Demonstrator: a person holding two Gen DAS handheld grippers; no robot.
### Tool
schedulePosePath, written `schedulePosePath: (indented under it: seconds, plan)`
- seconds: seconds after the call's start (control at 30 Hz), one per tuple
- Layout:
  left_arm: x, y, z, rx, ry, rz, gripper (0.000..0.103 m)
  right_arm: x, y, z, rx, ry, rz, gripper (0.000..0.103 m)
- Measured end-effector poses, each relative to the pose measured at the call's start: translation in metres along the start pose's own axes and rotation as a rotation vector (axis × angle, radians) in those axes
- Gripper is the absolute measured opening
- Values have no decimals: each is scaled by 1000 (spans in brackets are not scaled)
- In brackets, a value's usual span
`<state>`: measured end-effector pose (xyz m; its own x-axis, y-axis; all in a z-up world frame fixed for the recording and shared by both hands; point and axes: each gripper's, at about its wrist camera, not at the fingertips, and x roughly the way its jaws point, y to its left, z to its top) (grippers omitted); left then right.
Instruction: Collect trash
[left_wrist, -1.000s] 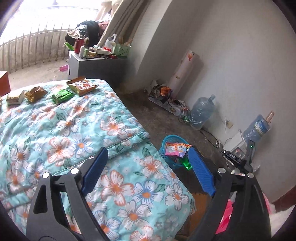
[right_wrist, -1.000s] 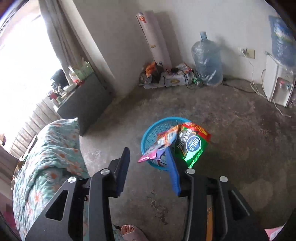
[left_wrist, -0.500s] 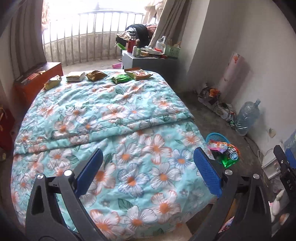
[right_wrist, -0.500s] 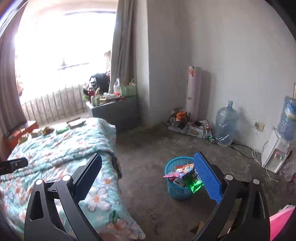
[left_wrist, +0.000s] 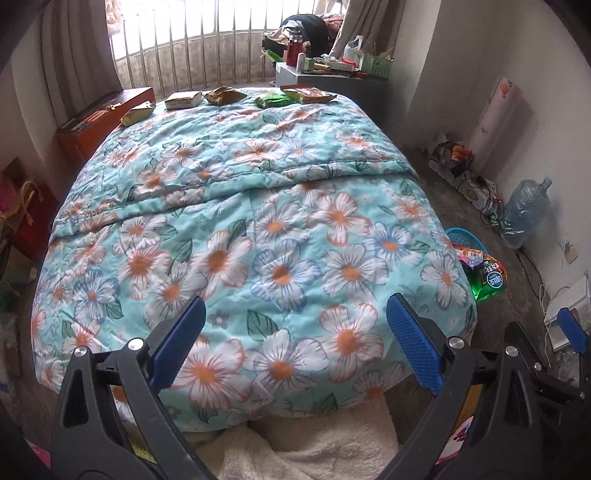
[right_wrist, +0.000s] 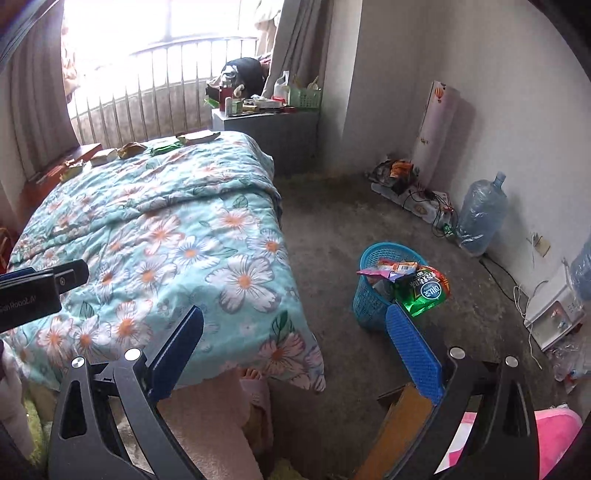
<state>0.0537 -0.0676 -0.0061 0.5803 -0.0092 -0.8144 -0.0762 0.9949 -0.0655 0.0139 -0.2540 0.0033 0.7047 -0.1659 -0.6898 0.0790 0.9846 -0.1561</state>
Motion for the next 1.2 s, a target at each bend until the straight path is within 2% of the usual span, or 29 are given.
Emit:
schedulePosePath:
  seconds: [0.47, 1.2]
  plan:
    - [-12, 16, 5, -34, -43, 86, 94, 17, 1, -4, 8, 65, 9, 96]
    - [-11, 1, 8, 4, -42, 75, 94, 9, -22, -6, 67, 55, -38, 96]
